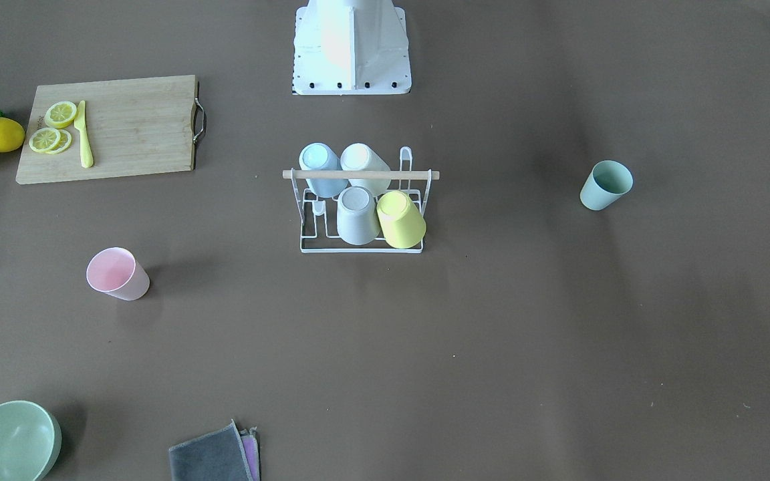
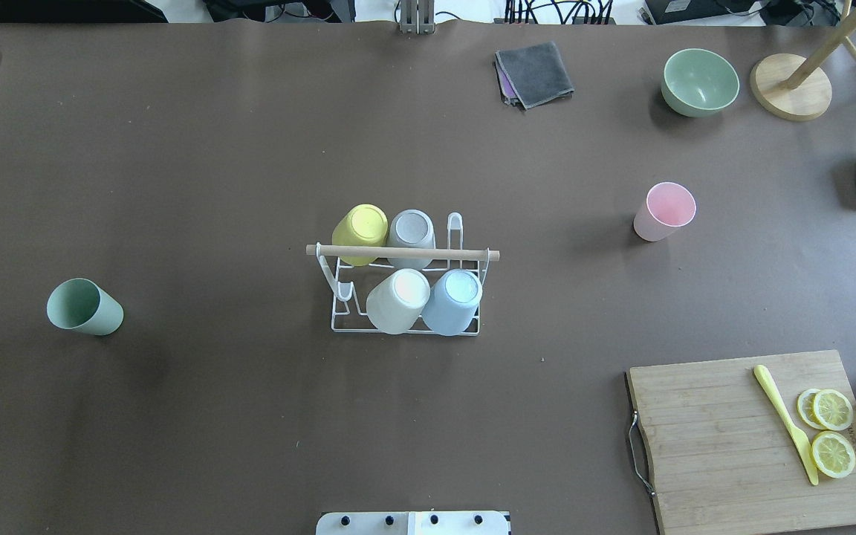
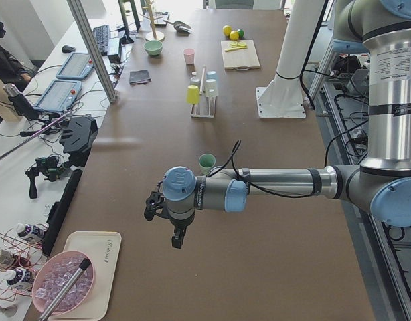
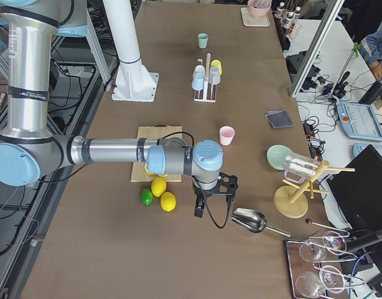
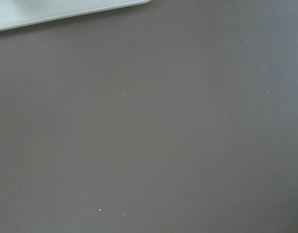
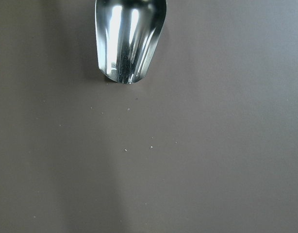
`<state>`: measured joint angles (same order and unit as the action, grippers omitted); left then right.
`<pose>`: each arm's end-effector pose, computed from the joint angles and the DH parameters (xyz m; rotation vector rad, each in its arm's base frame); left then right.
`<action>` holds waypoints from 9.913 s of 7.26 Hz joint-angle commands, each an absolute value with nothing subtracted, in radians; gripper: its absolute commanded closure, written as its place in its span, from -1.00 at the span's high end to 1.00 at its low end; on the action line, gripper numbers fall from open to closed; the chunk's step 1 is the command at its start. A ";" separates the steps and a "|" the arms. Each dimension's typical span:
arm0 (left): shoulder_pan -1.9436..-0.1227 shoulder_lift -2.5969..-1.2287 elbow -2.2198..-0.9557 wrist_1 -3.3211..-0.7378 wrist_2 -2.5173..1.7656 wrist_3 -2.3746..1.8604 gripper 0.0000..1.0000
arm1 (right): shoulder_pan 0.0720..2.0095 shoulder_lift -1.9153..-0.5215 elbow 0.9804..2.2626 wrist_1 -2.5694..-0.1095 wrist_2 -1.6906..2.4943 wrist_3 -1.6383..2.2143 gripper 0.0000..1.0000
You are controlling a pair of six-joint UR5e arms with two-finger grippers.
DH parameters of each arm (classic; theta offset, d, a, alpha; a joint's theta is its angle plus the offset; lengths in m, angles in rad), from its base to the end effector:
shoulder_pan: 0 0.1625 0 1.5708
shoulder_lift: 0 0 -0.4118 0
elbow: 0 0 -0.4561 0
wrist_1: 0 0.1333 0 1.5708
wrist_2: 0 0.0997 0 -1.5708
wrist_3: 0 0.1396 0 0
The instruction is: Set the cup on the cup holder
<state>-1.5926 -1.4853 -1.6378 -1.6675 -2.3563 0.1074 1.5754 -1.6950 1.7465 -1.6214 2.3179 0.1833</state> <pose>-0.0461 -0.5271 0.6718 0.1247 0.7791 0.1118 0.0408 -0.5041 0.6500 -0.0659 -0.7452 0.1787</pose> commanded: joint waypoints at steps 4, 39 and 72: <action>-1.592 -1.482 -1.637 -1.669 -2.355 0.107 0.96 | 1.578 -1.703 1.718 -1.563 2.324 0.140 0.99; -1.594 -1.477 -1.634 -1.651 -2.355 0.109 0.96 | 1.479 -1.594 1.674 -1.347 2.372 0.172 0.99; -0.919 -2.137 -1.250 -0.868 -2.397 -0.018 0.95 | 0.882 -0.689 1.237 -2.143 1.801 -0.431 0.99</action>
<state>-0.9200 -2.1363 -1.2632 -0.8693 -2.3560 -0.0184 0.9128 -0.7091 1.2833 -2.1440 1.8450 -0.4096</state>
